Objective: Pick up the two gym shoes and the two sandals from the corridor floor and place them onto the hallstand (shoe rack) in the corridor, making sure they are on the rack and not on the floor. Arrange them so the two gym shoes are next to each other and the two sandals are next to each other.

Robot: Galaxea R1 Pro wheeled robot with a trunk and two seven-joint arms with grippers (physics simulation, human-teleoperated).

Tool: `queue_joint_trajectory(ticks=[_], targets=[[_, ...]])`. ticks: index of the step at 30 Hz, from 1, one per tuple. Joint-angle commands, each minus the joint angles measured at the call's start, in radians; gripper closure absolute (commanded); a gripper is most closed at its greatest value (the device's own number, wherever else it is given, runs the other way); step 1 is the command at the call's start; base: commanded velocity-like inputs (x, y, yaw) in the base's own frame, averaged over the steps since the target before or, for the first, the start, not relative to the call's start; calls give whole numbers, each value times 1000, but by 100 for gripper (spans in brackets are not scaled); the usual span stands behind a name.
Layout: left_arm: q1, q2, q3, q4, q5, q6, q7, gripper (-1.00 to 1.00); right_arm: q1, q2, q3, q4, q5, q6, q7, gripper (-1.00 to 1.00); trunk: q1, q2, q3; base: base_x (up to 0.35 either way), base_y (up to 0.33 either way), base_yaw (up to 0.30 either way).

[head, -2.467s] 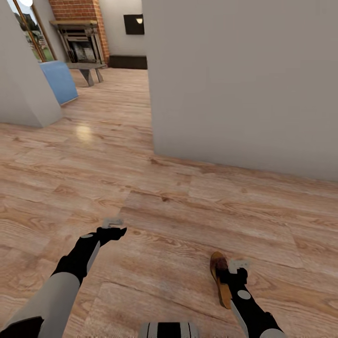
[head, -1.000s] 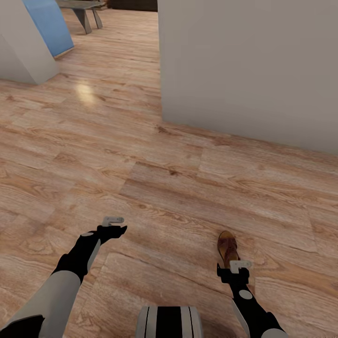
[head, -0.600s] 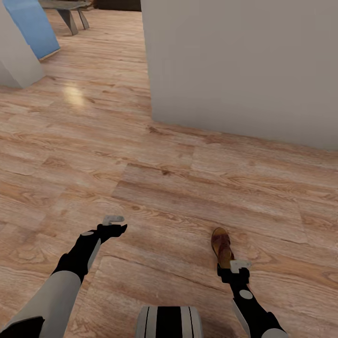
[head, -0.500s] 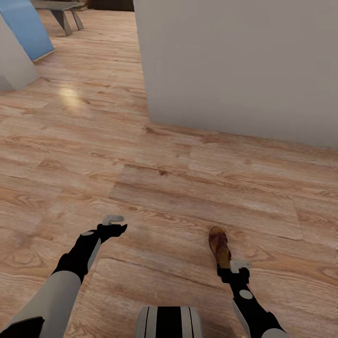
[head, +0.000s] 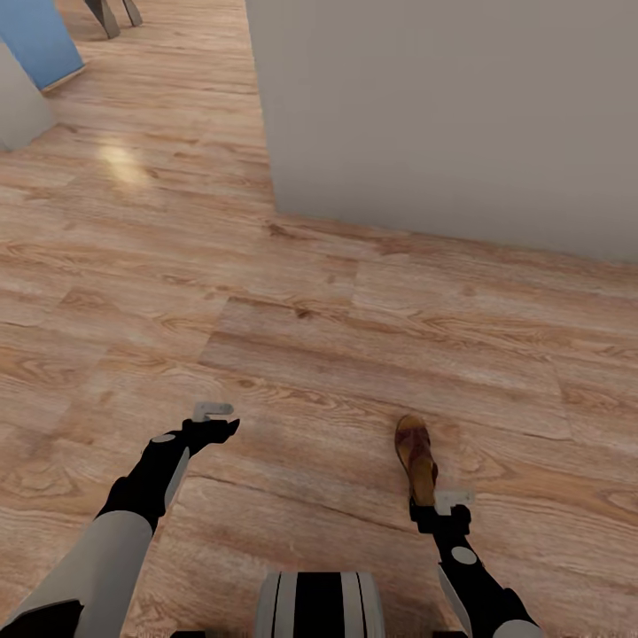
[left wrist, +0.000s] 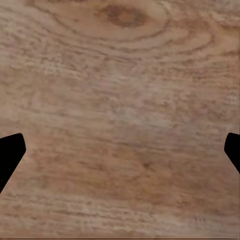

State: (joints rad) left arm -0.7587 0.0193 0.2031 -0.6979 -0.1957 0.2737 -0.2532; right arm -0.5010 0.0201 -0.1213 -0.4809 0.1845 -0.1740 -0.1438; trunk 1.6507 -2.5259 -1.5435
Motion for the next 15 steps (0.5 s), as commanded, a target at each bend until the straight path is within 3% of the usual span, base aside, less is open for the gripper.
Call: queue_joint_trajectory(ticks=[1,4,15], targets=[[0,-1,5,-3,-10,4,-9,-100,-1,1,-7,1,10,-2,0,-100,0,0,-6,0,0,-1],[-1,-1,5,-4,-10,4,-9,-100,-1,1,-7,1,10,-2,0,-100,2,-1,-22,0,0,0],[-6,-1,4,-34,-10,19,-10,-100,-1,1,-6,1,10,-2,0,-100,2,-1,-30,0,0,0]])
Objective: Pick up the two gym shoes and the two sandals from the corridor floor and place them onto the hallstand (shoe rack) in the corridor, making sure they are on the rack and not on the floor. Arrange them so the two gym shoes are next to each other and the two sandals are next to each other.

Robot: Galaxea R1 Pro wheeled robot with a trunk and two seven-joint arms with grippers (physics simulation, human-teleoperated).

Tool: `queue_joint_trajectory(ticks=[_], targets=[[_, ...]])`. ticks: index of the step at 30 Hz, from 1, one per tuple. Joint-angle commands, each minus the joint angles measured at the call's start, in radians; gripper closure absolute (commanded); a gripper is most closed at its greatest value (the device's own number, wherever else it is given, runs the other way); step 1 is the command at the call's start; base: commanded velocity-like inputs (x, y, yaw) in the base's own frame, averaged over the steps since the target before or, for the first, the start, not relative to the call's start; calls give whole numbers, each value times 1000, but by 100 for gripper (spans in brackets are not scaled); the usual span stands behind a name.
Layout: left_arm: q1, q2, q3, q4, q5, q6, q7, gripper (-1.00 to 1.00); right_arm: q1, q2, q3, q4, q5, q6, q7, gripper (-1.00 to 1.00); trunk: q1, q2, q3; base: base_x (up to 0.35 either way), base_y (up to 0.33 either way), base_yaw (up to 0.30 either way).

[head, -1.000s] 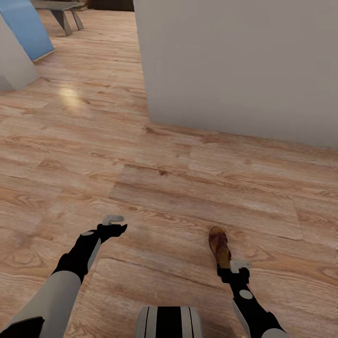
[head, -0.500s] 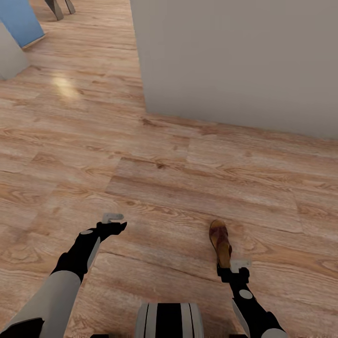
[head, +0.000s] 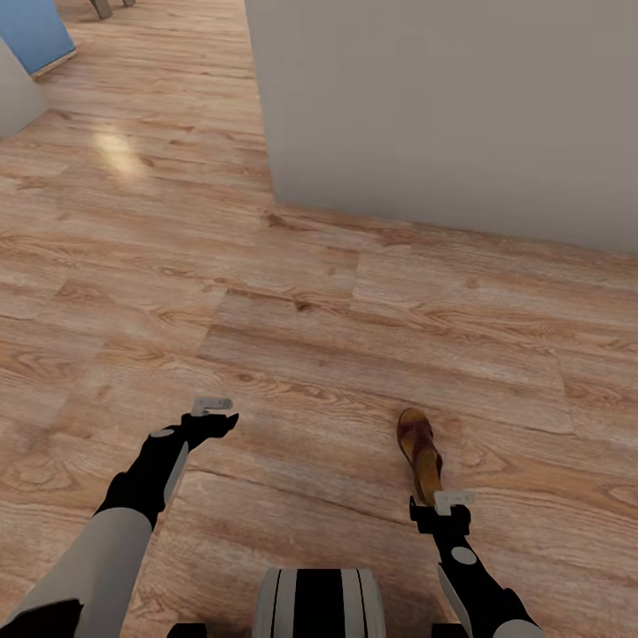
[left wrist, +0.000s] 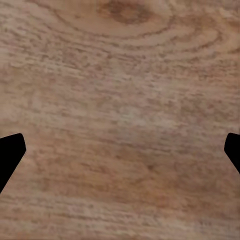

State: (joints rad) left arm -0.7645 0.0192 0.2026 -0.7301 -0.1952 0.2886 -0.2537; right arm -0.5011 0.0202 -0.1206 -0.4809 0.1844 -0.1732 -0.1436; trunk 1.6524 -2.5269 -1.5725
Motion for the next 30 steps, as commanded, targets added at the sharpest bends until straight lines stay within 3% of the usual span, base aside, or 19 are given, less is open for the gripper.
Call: queue_joint_trajectory(ticks=[1,10,19,30], targets=[[1,-1,5,-9,-10,10,-9,-100,-1,1,-7,1,10,-3,0,-100,0,0,-1,0,0,0],[6,-1,6,-20,-10,21,-9,-100,-1,1,-7,1,10,-3,0,-100,0,0,-1,0,0,0],[7,-1,6,-21,-10,23,-9,-100,-1,1,-7,1,10,-3,-1,-100,4,-2,-36,0,0,0],[12,-2,5,-21,-11,21,-9,-100,-1,1,-8,1,10,-3,-1,-100,4,-2,-36,0,0,0]])
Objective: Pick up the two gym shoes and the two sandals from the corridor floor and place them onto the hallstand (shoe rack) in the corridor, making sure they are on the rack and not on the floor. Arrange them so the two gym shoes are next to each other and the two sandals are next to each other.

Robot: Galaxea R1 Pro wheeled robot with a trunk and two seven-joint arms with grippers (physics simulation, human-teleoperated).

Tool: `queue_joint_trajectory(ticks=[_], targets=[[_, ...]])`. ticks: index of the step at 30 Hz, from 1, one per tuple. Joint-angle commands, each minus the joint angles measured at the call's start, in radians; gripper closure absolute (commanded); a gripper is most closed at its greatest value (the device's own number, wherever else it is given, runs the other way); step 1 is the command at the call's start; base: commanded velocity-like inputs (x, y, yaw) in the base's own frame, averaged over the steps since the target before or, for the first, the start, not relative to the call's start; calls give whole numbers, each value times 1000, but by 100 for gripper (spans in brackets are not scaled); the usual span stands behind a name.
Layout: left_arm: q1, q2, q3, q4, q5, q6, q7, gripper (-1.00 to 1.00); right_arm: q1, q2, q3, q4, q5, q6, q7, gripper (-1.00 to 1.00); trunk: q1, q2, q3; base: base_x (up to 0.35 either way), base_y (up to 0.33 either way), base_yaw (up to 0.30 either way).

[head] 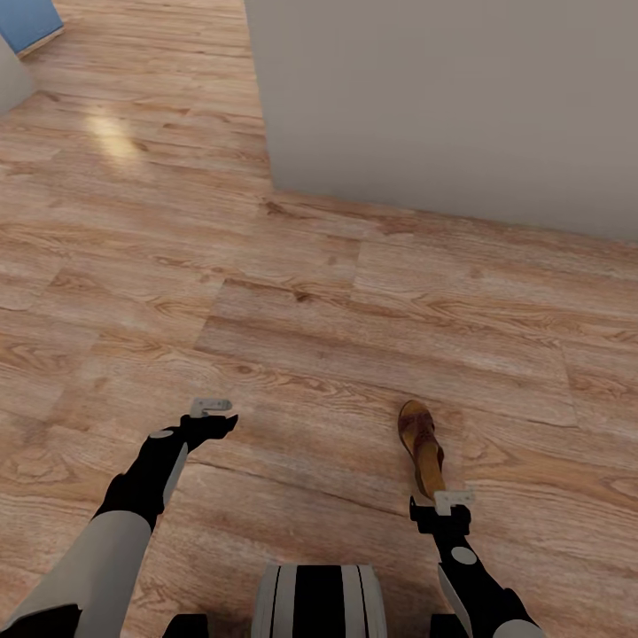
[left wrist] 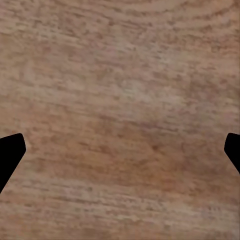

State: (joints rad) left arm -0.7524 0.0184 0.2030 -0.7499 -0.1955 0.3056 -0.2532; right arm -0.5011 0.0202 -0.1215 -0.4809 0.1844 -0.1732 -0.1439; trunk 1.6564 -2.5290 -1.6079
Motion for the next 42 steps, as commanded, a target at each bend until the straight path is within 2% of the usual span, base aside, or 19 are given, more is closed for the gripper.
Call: queue_joint_trajectory(ticks=[1,28,29,42], targets=[[0,-1,4,-2,-10,4,-9,-100,-1,1,-7,1,10,-3,0,-100,0,0,-1,0,0,0],[-1,0,6,-2,-11,3,-8,-100,-1,0,-6,1,11,-3,0,-100,0,0,-1,58,0,0],[-1,0,6,-2,-11,3,-8,-100,-1,0,-6,1,11,-3,0,100,0,0,-1,6,0,0],[1,1,6,-2,-12,3,-8,-100,-1,0,-6,1,11,-3,1,100,0,0,-1,1,0,0]])
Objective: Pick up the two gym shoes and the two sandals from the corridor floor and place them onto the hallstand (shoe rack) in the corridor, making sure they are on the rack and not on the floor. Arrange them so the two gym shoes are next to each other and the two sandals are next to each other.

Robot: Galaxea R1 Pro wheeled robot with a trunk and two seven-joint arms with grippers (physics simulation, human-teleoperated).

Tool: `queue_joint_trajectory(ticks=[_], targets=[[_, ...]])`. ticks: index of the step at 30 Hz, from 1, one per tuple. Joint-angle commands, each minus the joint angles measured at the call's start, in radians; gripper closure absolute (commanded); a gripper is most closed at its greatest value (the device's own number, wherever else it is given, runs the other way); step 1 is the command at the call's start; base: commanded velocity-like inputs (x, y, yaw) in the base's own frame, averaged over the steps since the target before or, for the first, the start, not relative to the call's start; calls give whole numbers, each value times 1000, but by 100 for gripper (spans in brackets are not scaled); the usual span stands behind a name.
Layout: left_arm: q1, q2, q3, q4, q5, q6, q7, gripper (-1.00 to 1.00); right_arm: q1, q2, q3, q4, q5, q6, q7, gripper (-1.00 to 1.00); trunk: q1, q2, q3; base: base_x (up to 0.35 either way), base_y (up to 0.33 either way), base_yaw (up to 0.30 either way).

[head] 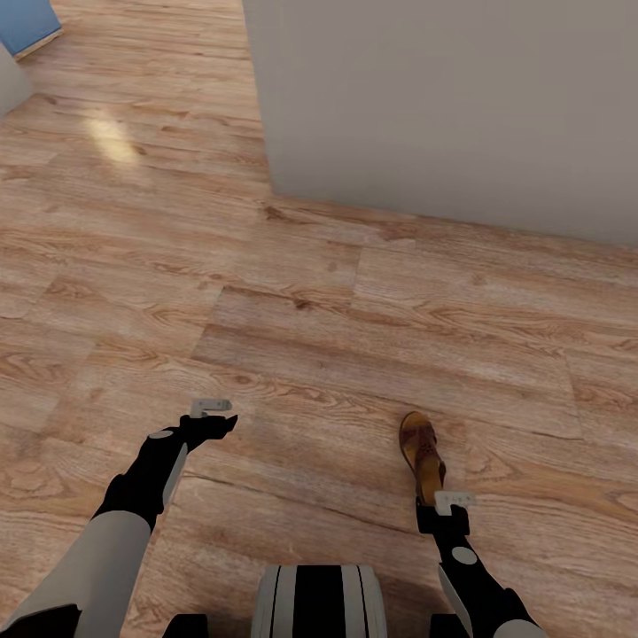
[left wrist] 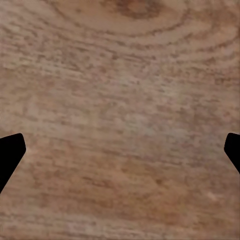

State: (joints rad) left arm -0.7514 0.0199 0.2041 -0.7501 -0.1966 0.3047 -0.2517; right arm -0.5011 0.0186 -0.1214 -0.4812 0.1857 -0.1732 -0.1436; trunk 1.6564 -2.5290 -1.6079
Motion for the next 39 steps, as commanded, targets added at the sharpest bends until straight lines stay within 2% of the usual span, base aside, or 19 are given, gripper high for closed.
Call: queue_joint_trajectory(ticks=[1,11,25,27,30,33,35,36,39], targets=[[0,-1,4,-2,-10,4,-9,-100,0,1,-6,1,9,-3,1,100,0,0,-1,0,0,0],[0,2,9,-4,-11,2,-9,-100,0,1,-6,1,10,-3,1,100,0,0,-1,0,0,0],[3,11,10,-2,-11,-6,-6,-100,0,0,-3,2,13,-5,1,100,-6,3,54,0,0,0],[15,13,11,-2,-12,-9,-5,-100,0,0,-3,3,14,-5,1,100,-7,4,61,0,0,0],[75,17,27,-3,-12,-15,-4,-100,0,1,-2,4,14,-7,1,100,-9,4,73,0,0,0],[106,19,46,-2,-13,-38,-4,-100,0,1,-2,5,14,-8,1,100,-10,5,85,0,0,0],[131,19,62,0,-14,-72,-4,-100,0,2,-1,5,13,-8,1,100,-11,5,92,0,0,0],[183,19,95,4,-16,-153,-3,-100,0,3,-1,7,13,-9,1,100,-11,6,96,0,0,0],[215,20,111,4,-17,-171,-2,-100,0,2,-2,7,13,-9,-1,100,-13,6,108,0,0,0]])
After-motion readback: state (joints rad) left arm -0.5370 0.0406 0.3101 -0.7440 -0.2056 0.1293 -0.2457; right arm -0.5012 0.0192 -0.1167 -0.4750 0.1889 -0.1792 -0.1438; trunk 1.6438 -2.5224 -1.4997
